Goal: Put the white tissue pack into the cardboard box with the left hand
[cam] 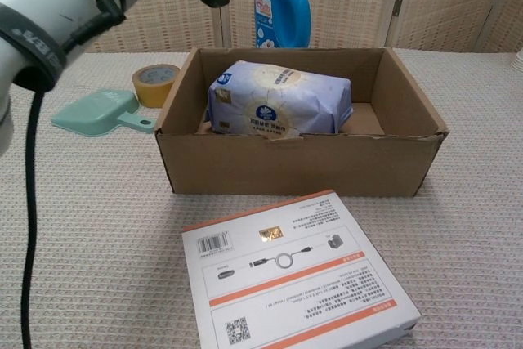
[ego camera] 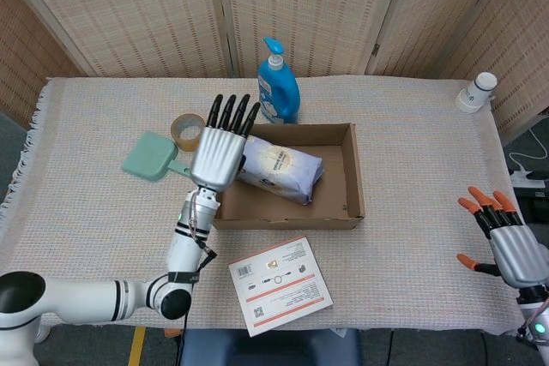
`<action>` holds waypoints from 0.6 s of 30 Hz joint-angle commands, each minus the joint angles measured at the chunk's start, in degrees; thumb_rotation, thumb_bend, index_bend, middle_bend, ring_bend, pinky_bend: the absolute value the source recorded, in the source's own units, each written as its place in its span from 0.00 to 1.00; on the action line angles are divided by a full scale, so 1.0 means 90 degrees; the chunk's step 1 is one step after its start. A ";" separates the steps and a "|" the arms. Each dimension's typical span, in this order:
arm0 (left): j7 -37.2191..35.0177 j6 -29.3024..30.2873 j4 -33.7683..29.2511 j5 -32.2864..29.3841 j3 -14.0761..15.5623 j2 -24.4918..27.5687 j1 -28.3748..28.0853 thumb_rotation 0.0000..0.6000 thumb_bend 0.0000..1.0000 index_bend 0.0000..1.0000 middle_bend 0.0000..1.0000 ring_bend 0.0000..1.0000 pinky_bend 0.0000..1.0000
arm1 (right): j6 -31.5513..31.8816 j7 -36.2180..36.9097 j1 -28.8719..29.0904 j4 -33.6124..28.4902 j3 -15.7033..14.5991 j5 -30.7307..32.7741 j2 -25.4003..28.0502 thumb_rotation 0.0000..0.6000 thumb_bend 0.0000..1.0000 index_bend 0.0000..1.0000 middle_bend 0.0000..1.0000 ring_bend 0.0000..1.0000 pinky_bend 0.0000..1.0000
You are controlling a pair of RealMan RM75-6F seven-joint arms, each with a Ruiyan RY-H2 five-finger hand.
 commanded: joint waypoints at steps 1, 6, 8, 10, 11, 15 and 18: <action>-0.0320 0.0205 -0.0414 0.0278 0.0164 0.0842 0.0559 1.00 0.22 0.00 0.00 0.00 0.04 | 0.0026 -0.0026 -0.0009 -0.0019 -0.0016 -0.0032 0.0000 1.00 0.00 0.16 0.00 0.00 0.00; -0.1476 0.0286 -0.0728 0.0941 0.0591 0.2015 0.1464 1.00 0.22 0.00 0.00 0.00 0.04 | 0.0062 -0.0083 -0.0020 -0.0064 -0.0040 -0.0085 -0.0008 1.00 0.00 0.16 0.00 0.00 0.00; -0.1947 0.0324 -0.0705 0.1356 0.0875 0.2427 0.1815 1.00 0.21 0.00 0.00 0.00 0.04 | 0.0065 -0.0105 -0.0018 -0.0072 -0.0045 -0.0098 -0.0013 1.00 0.00 0.16 0.00 0.00 0.00; -0.2598 0.0310 -0.0522 0.1967 0.1290 0.2877 0.2194 1.00 0.21 0.00 0.00 0.00 0.05 | 0.0059 -0.0133 -0.0016 -0.0073 -0.0053 -0.0107 -0.0024 1.00 0.00 0.16 0.00 0.00 0.00; -0.2874 0.0333 -0.0401 0.2201 0.1450 0.3039 0.2350 1.00 0.21 0.00 0.00 0.00 0.05 | 0.0056 -0.0145 -0.0015 -0.0073 -0.0058 -0.0113 -0.0029 1.00 0.00 0.16 0.00 0.00 0.00; -0.4106 0.0631 0.0269 0.2840 0.1935 0.3418 0.3037 1.00 0.20 0.00 0.00 0.00 0.05 | 0.0039 -0.0204 -0.0009 -0.0091 -0.0088 -0.0150 -0.0055 1.00 0.00 0.16 0.00 0.00 0.00; -0.5138 0.0733 0.0697 0.2943 0.2222 0.3552 0.3556 1.00 0.20 0.00 0.00 0.00 0.06 | 0.0037 -0.0248 -0.0008 -0.0109 -0.0116 -0.0193 -0.0071 1.00 0.00 0.16 0.00 0.00 0.00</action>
